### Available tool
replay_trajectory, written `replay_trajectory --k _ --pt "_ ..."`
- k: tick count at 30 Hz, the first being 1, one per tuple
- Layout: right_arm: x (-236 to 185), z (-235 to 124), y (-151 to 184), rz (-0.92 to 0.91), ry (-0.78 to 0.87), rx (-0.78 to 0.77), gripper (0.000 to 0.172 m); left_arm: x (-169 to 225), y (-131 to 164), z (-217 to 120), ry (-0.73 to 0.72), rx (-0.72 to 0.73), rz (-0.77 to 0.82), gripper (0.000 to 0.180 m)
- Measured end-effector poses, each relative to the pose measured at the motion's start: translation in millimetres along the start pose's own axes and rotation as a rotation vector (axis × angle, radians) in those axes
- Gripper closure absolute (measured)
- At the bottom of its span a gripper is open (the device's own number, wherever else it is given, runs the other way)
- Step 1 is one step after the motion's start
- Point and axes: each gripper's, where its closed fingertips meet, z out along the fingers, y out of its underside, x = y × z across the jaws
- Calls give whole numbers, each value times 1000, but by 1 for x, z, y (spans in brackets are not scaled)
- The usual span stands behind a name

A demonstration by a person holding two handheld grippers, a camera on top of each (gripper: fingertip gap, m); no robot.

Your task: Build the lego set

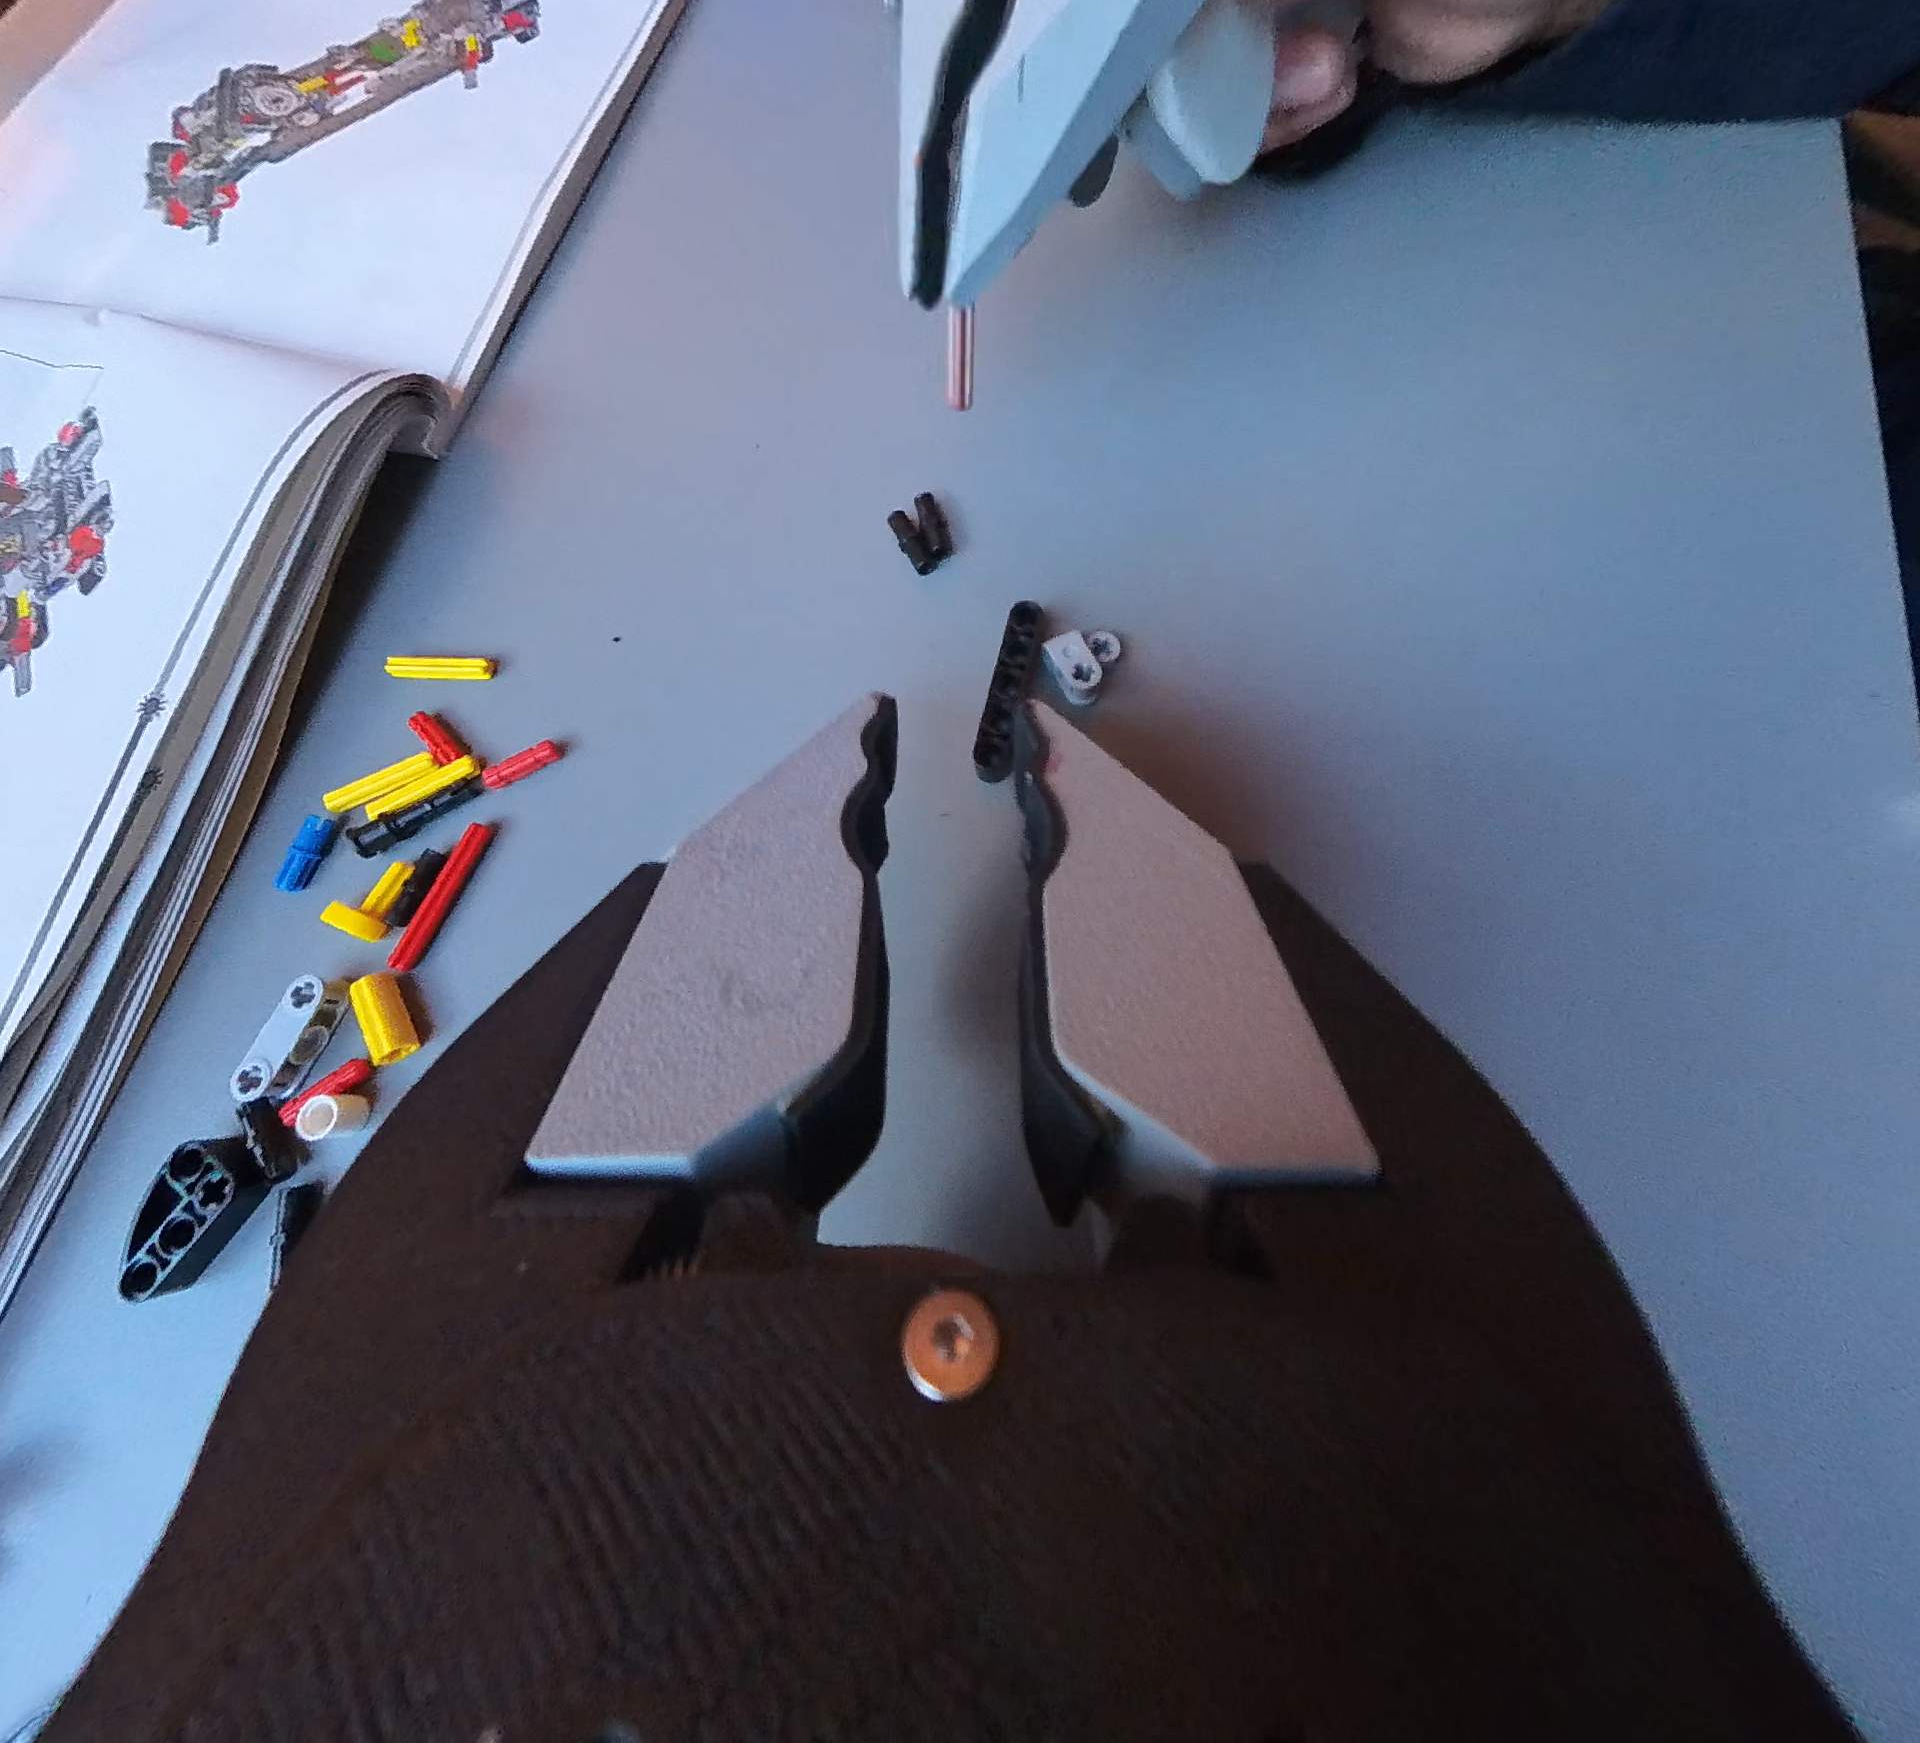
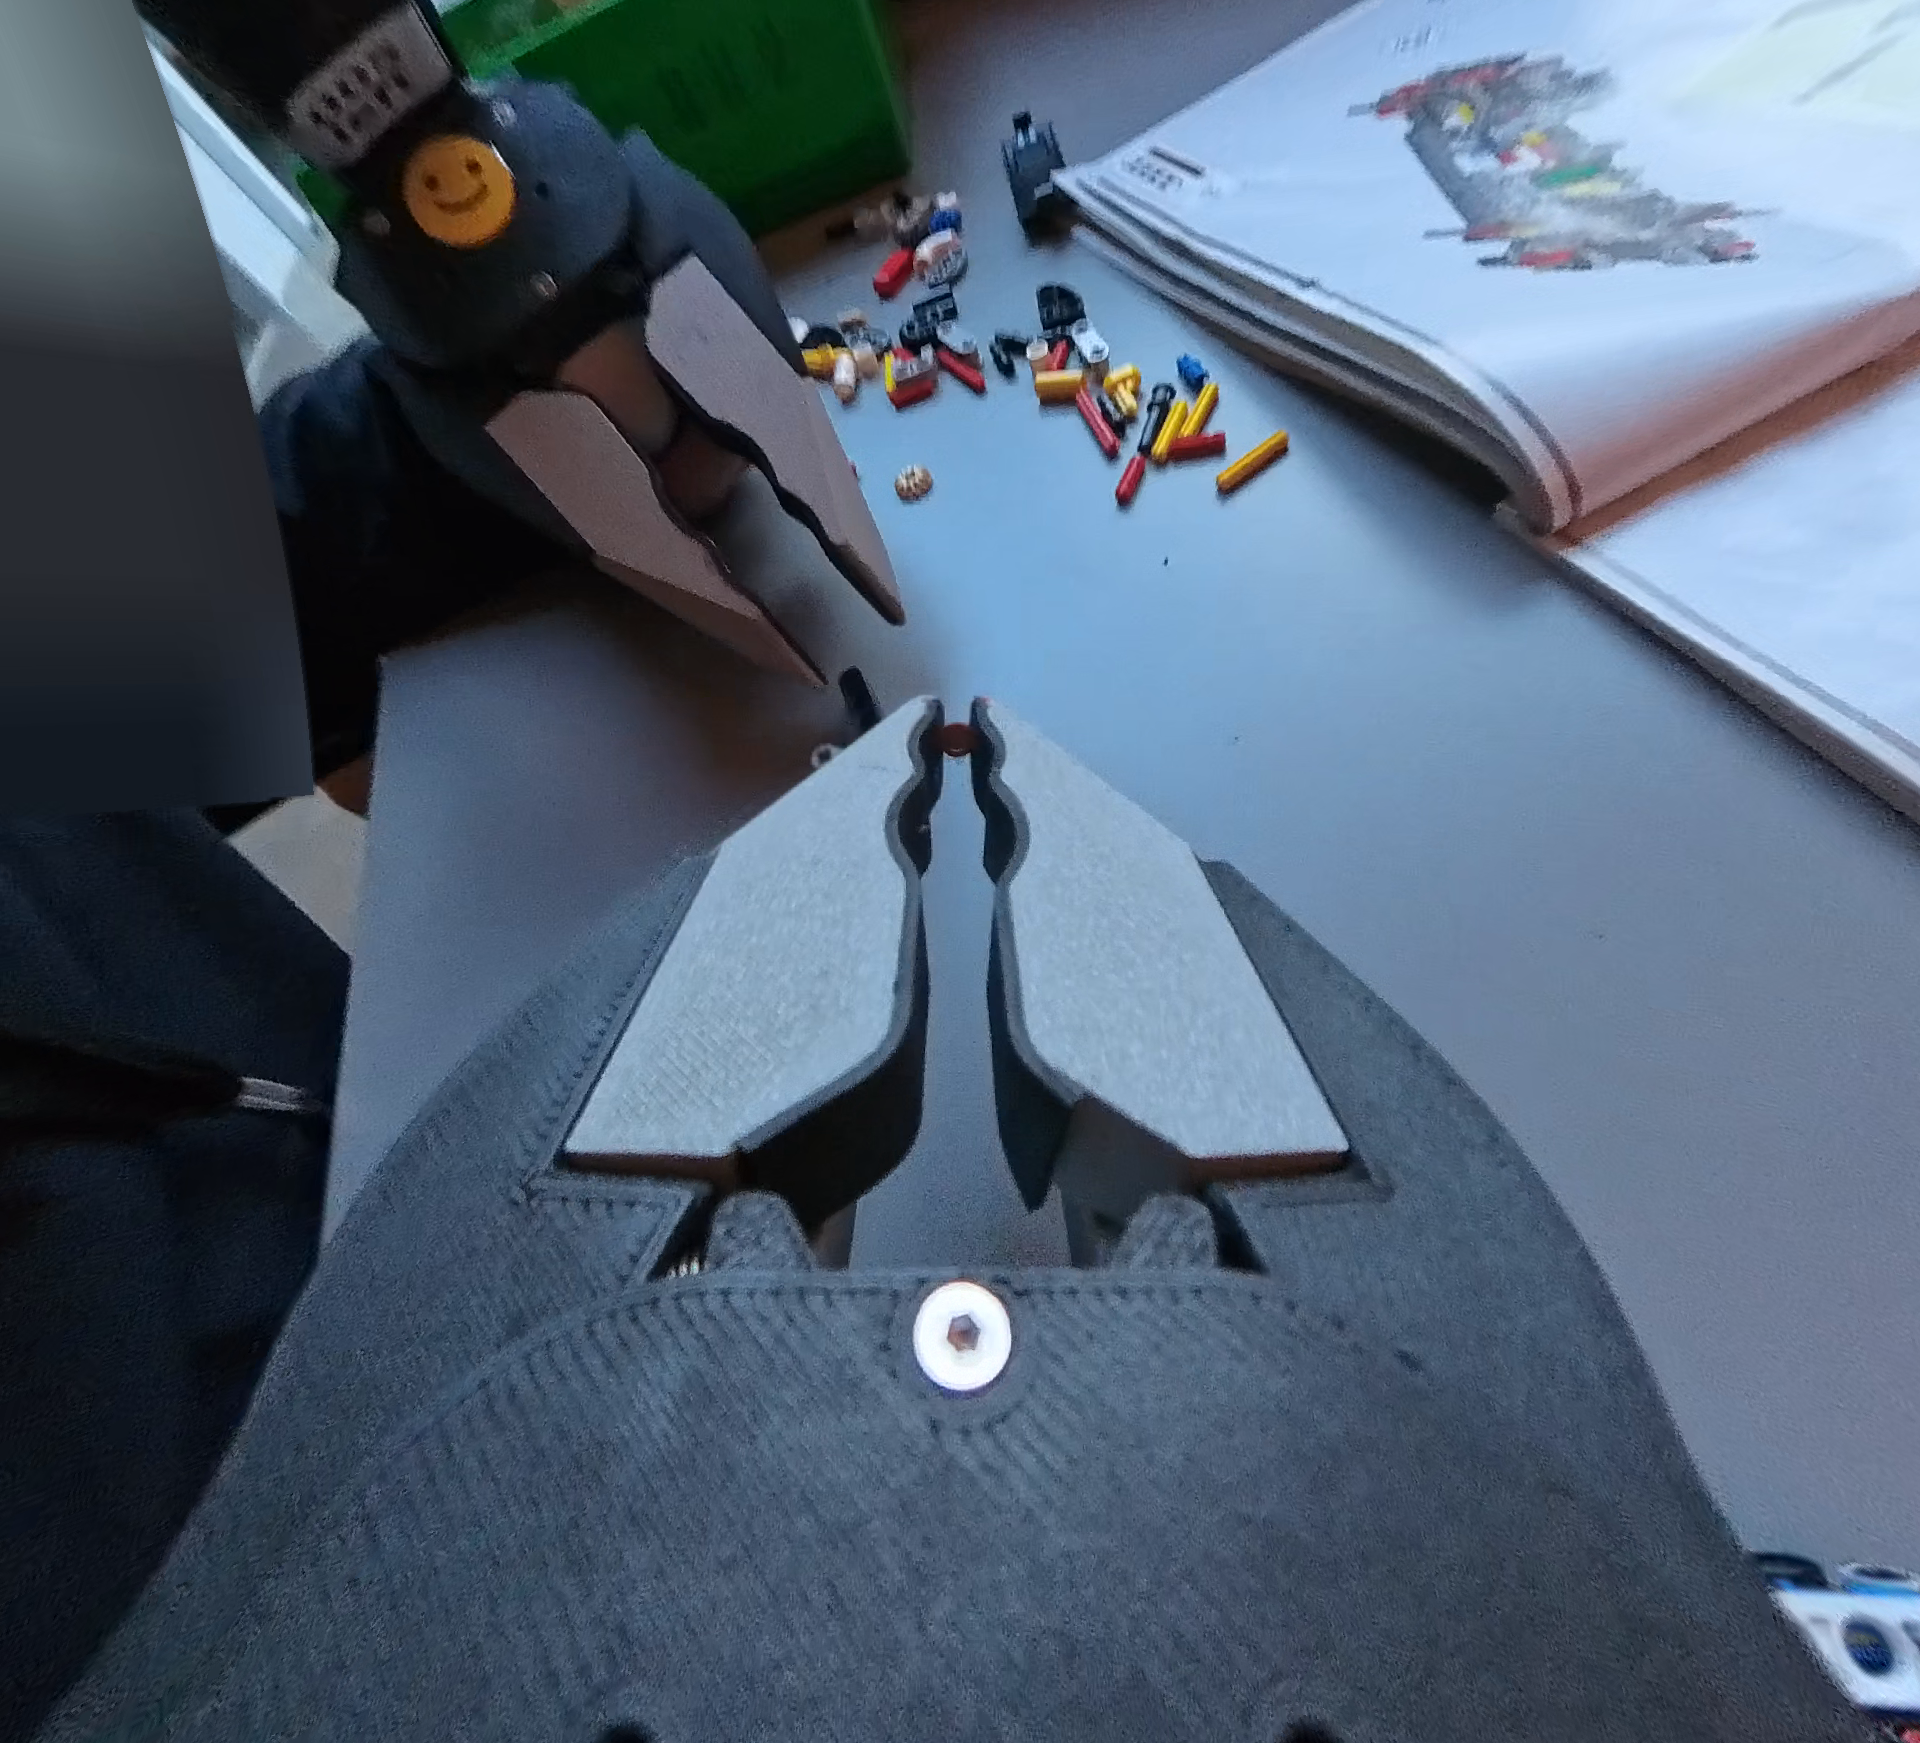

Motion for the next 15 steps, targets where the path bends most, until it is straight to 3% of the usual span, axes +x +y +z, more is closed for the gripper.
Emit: replay_trajectory --k 4,8,15 --pt "4 5 9 -57 71 -80 170 3 5 4 24 -39 6 162" --pt "8 10 23 -41 92 -158 170 8 9 10 47 -86 36 174" --pt "7 9 32 -109 132 -223 170 -6 6 9 -26 -64 -19 175"
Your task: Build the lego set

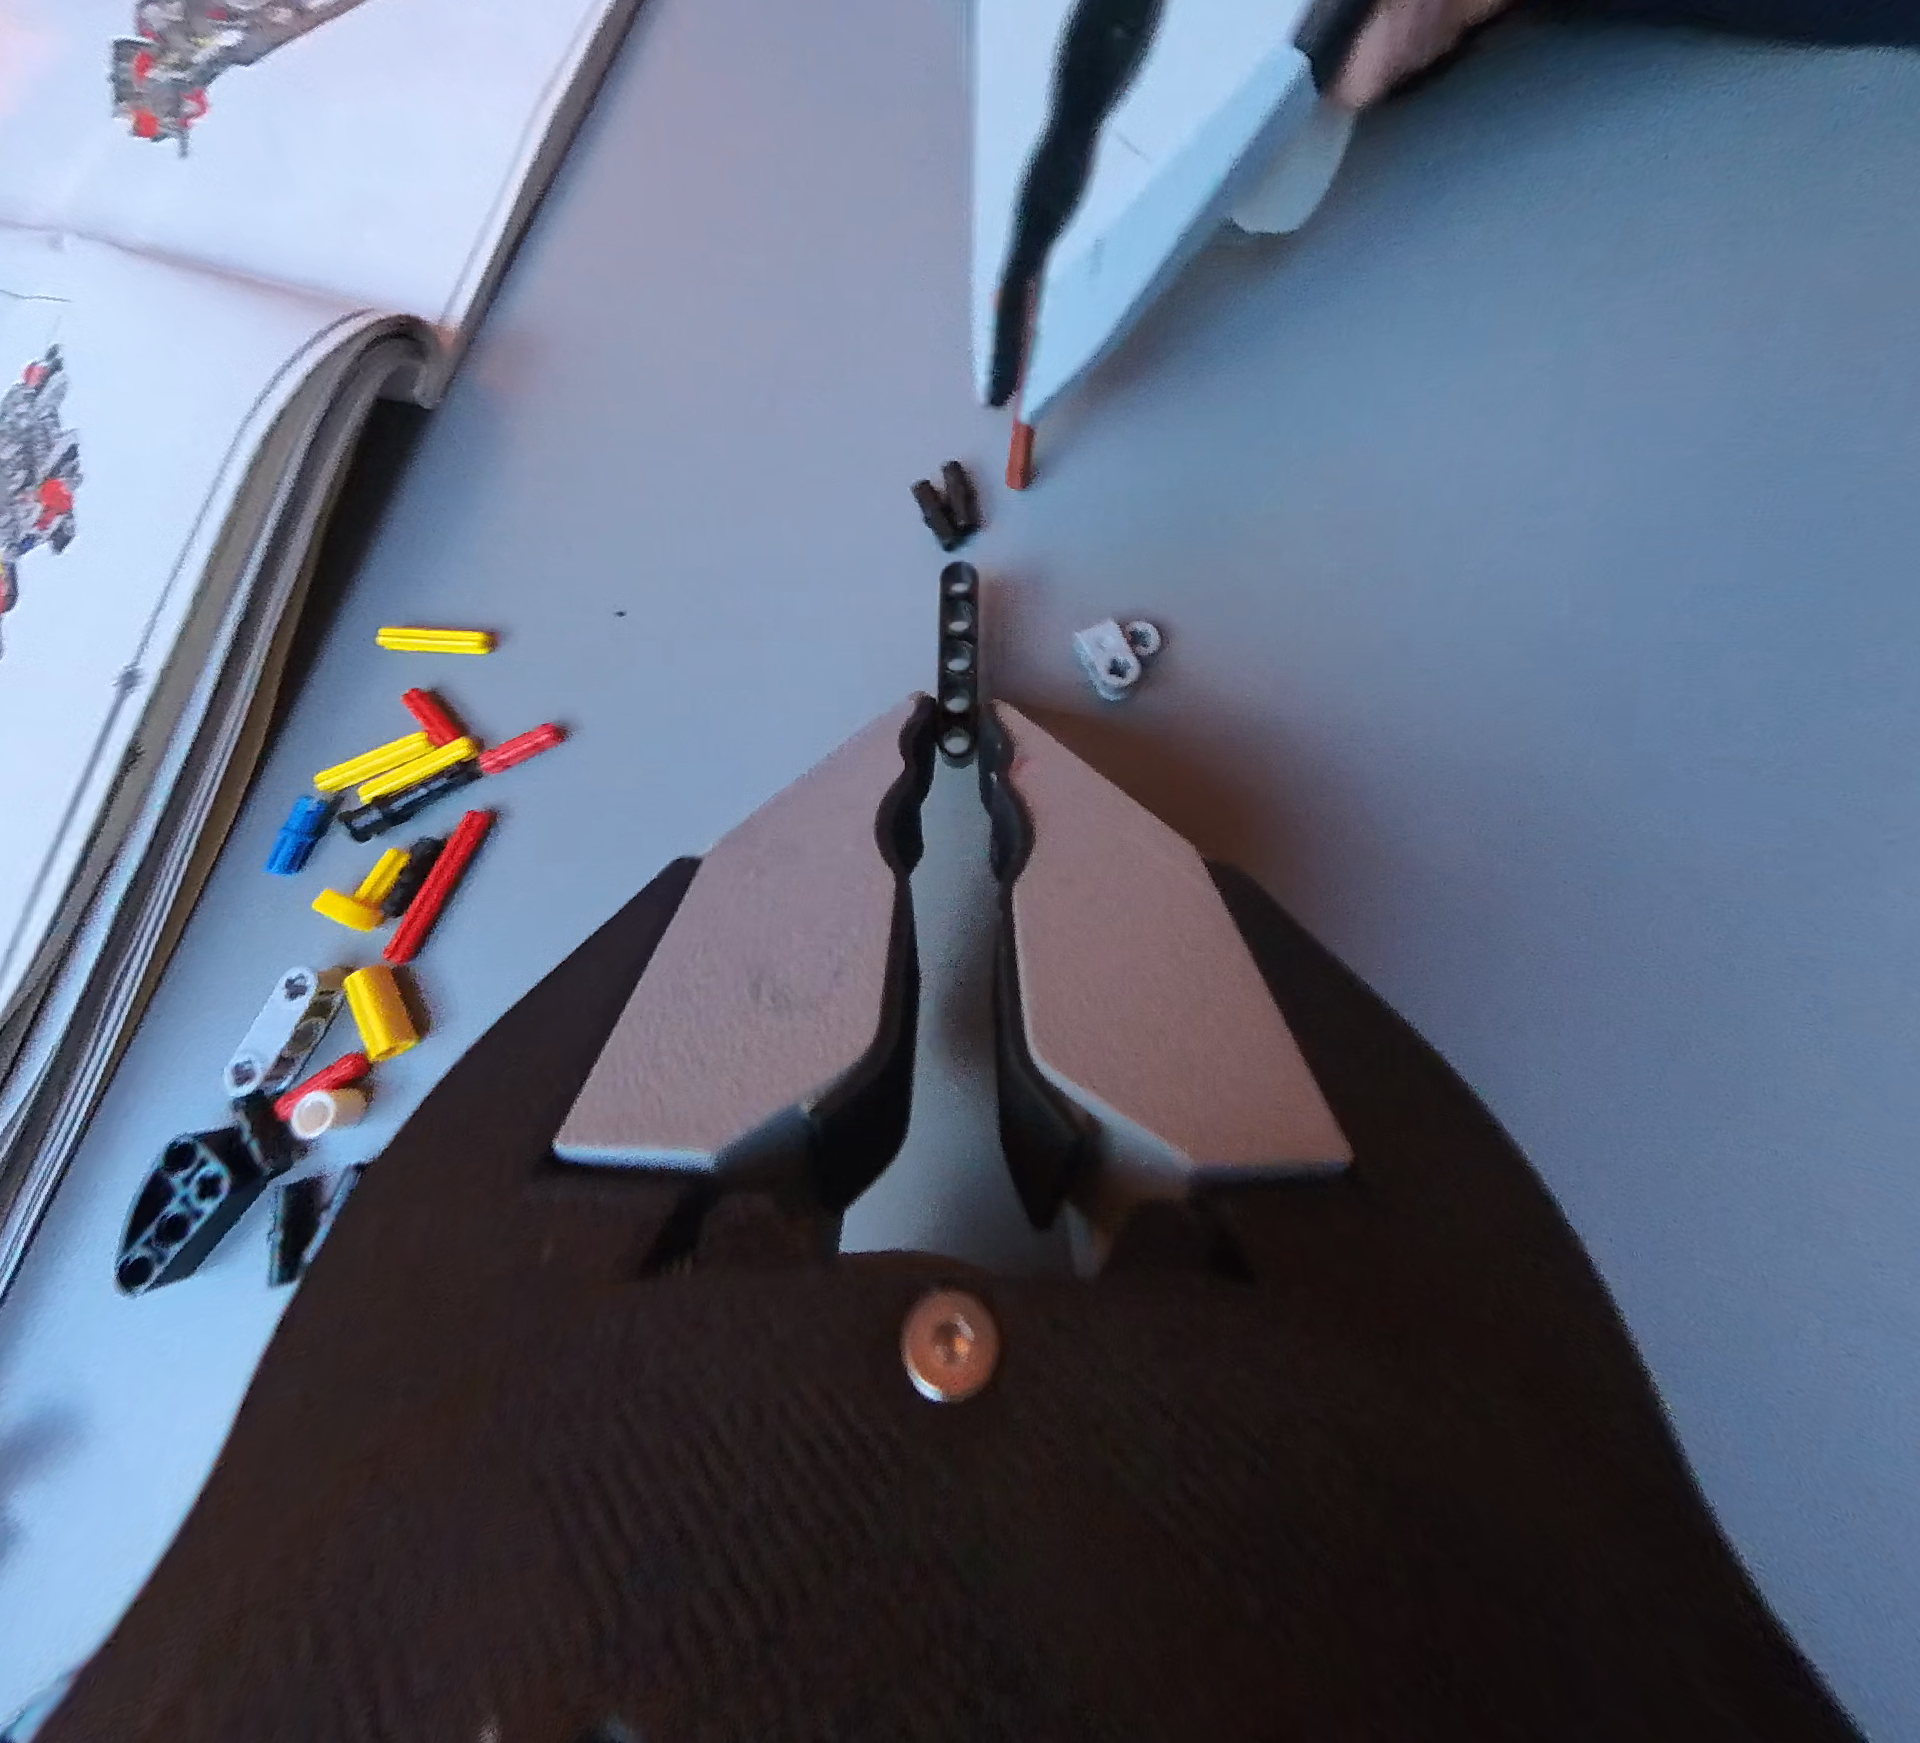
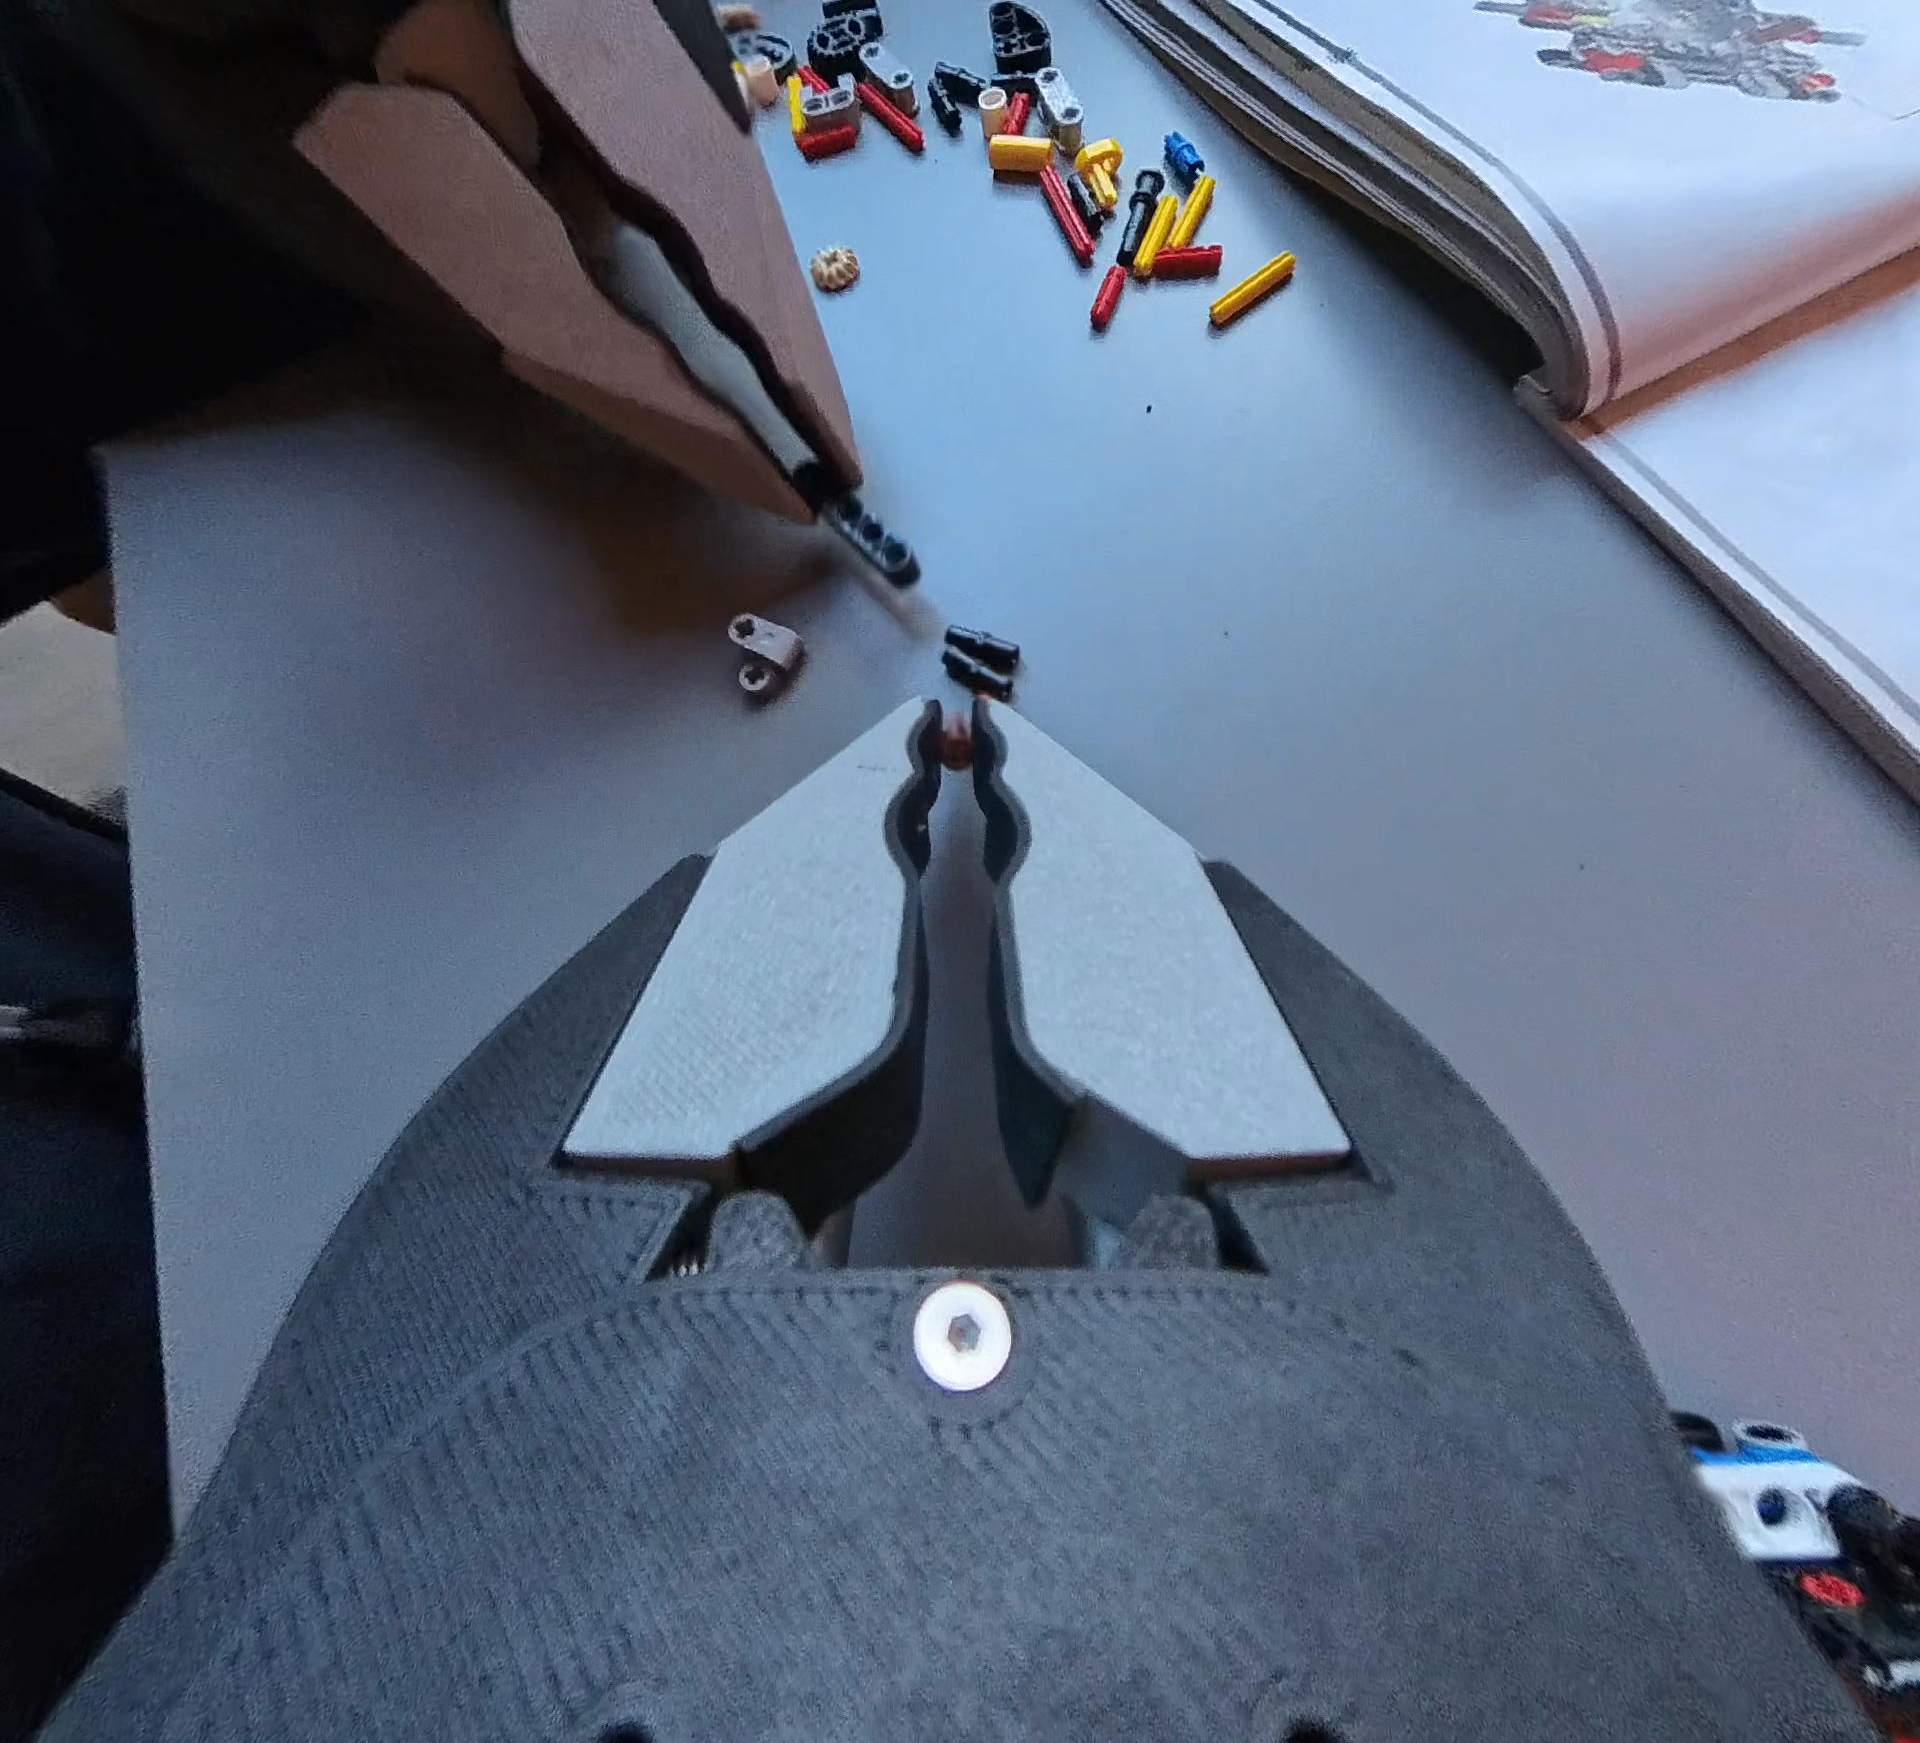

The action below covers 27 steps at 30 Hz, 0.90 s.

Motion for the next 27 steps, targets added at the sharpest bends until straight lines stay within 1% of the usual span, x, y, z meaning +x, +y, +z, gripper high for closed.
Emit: replay_trajectory --k 4,6,9,13,17,19,20,24,27 --pt "-2 -2 3 -19 9 -19 163 -17 -9 -9 -49 84 -103 175" --pt "-2 -3 2 -26 12 -19 162 -21 -14 -12 -51 124 -140 175" --pt "-2 -5 0 -38 19 -18 159 -20 -20 -15 -50 167 -148 175" --pt "-1 -10 -7 -61 37 3 157 -19 -24 -17 -59 189 -130 175" --pt "10 -17 -19 -123 82 37 156 -23 -31 -25 -83 235 -124 175" --pt "20 -21 -30 -117 122 86 157 -26 -34 -29 -92 256 -133 175" --pt "21 -23 -39 -99 112 130 157 -28 -35 -31 -99 263 -138 175" --pt "11 -32 -64 -34 22 272 159 -31 -39 -37 -109 301 -154 175" --pt "1 -34 -70 -19 -41 320 159 -27 -46 -40 -67 351 -178 175"
